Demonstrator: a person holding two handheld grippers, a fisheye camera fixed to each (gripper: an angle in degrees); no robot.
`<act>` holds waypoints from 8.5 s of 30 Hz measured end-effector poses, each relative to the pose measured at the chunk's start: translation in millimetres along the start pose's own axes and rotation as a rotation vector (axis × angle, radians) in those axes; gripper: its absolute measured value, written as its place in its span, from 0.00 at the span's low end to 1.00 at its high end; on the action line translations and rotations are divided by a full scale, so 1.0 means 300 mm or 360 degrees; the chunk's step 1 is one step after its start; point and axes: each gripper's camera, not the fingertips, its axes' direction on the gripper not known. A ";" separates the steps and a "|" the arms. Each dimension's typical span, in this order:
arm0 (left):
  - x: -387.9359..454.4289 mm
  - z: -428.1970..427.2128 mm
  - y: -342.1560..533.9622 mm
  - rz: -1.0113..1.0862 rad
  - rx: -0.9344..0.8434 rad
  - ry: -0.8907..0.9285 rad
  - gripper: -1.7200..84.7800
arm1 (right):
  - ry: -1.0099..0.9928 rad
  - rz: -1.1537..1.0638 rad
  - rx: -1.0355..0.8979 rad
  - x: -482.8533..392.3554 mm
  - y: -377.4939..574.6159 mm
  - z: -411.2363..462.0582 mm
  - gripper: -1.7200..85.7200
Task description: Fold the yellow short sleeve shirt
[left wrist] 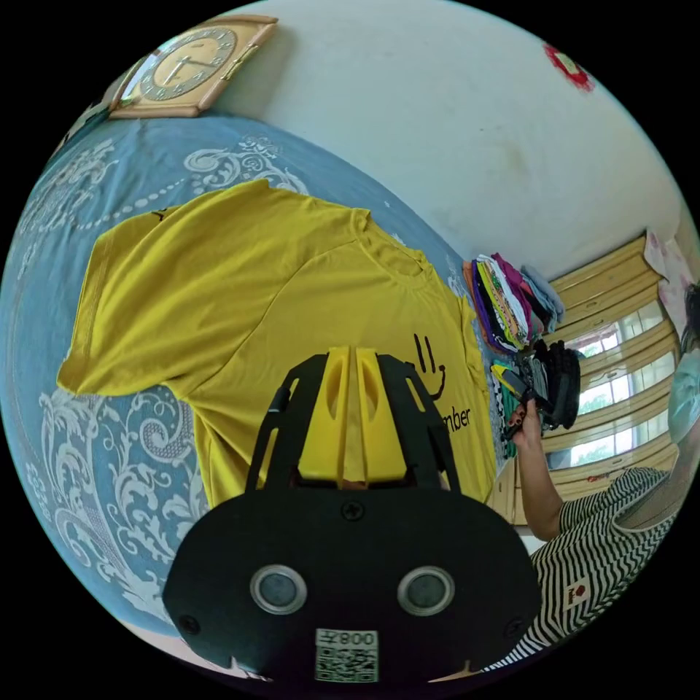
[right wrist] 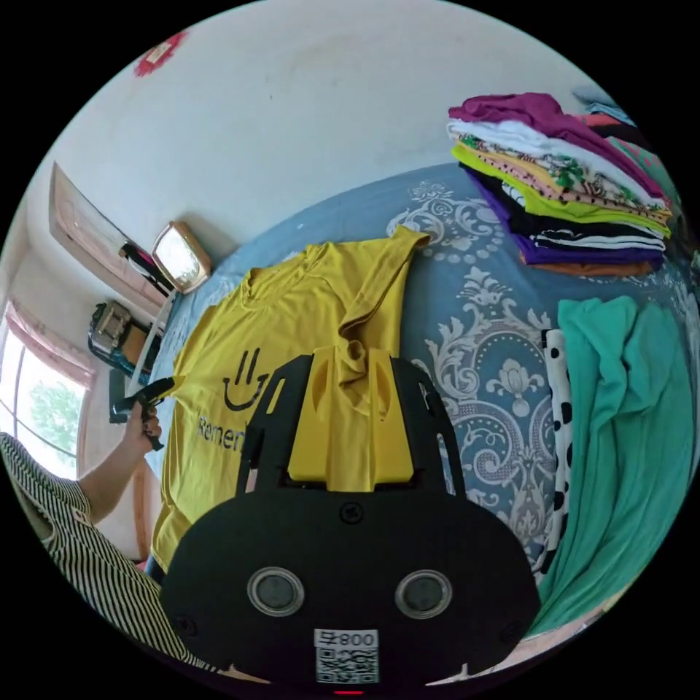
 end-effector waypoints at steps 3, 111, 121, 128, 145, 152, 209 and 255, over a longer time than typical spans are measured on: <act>-0.026 0.004 0.012 -0.0018 0.0013 0.0022 0.04 | 0.0087 -0.0100 -0.0066 -0.066 -0.015 0.051 0.11; -0.742 2.941 0.436 0.1502 -0.0647 0.0260 0.12 | -0.0034 0.0815 0.0462 0.868 0.498 -0.069 0.05; -0.774 3.512 0.358 0.1320 -0.0918 0.0180 0.05 | -0.0157 0.0772 0.0458 0.938 0.552 -0.039 0.03; -0.942 3.426 0.376 0.1332 -0.0743 0.0310 0.03 | -0.0303 0.0679 0.0600 0.930 0.595 -0.051 0.03; -1.912 3.108 0.419 0.0729 -0.0598 0.0388 0.13 | -0.0857 -0.0144 -0.0226 0.515 0.437 0.364 0.03; -1.913 3.179 0.466 0.0818 -0.0679 0.0194 0.09 | -0.0776 -0.0198 -0.0279 0.443 0.418 0.436 0.03; -1.037 2.705 0.348 0.1157 -0.0597 0.0093 0.04 | -0.0467 0.0043 -0.0313 0.371 0.226 0.642 0.02; -1.681 0.021 0.198 -0.0640 0.0478 0.0304 0.05 | -0.0722 -0.0029 -0.0451 -0.481 -0.126 0.944 0.05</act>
